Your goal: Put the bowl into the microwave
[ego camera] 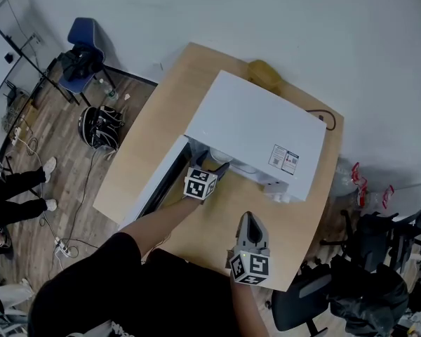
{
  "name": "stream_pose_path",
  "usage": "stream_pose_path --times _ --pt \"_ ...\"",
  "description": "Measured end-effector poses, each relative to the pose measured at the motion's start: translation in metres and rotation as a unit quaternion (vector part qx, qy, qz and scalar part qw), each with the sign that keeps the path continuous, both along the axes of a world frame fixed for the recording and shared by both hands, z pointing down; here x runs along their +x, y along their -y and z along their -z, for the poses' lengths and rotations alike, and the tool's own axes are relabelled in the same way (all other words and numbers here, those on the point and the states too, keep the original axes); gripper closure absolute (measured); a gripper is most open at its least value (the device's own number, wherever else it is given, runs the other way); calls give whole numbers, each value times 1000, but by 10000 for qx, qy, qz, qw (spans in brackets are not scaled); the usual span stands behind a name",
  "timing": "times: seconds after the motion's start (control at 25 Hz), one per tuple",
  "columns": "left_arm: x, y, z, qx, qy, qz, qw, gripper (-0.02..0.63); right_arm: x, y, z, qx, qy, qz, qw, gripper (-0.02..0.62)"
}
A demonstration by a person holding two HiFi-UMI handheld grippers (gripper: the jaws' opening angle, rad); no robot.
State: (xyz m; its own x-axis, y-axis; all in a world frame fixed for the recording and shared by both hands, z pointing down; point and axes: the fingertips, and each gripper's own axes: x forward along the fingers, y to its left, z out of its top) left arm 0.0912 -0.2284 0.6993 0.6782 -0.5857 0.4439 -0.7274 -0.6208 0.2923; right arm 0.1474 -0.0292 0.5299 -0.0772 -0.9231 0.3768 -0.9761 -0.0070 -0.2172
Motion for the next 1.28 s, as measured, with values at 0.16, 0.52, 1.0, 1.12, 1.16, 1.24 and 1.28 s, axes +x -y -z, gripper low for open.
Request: stream_pose_path --times 0.16,0.52,1.0,1.12,1.16,1.24,1.28 --pt "5 5 1 11 37 -32 10000 241 7 3 -1 -4 -28 -19 10000 535" --pt "16 14 -2 70 87 -54 9999 241 15 10 -13 -82 23 -15 10000 535" --pt "36 30 -3 165 41 -38 9998 241 39 14 -26 -172 -101 -149 9997 535" --pt "40 33 -4 197 102 -10 9998 241 46 11 -28 -202 -122 -208 9995 535" --pt "42 34 -4 223 113 -5 9997 241 47 10 -29 -210 -130 -219 9995 535" --pt "45 37 -4 292 132 -4 9995 241 50 8 -31 -237 -142 -246 9993 535" --pt "46 38 -5 320 149 -5 9994 241 52 7 -32 -256 -142 -263 9992 535"
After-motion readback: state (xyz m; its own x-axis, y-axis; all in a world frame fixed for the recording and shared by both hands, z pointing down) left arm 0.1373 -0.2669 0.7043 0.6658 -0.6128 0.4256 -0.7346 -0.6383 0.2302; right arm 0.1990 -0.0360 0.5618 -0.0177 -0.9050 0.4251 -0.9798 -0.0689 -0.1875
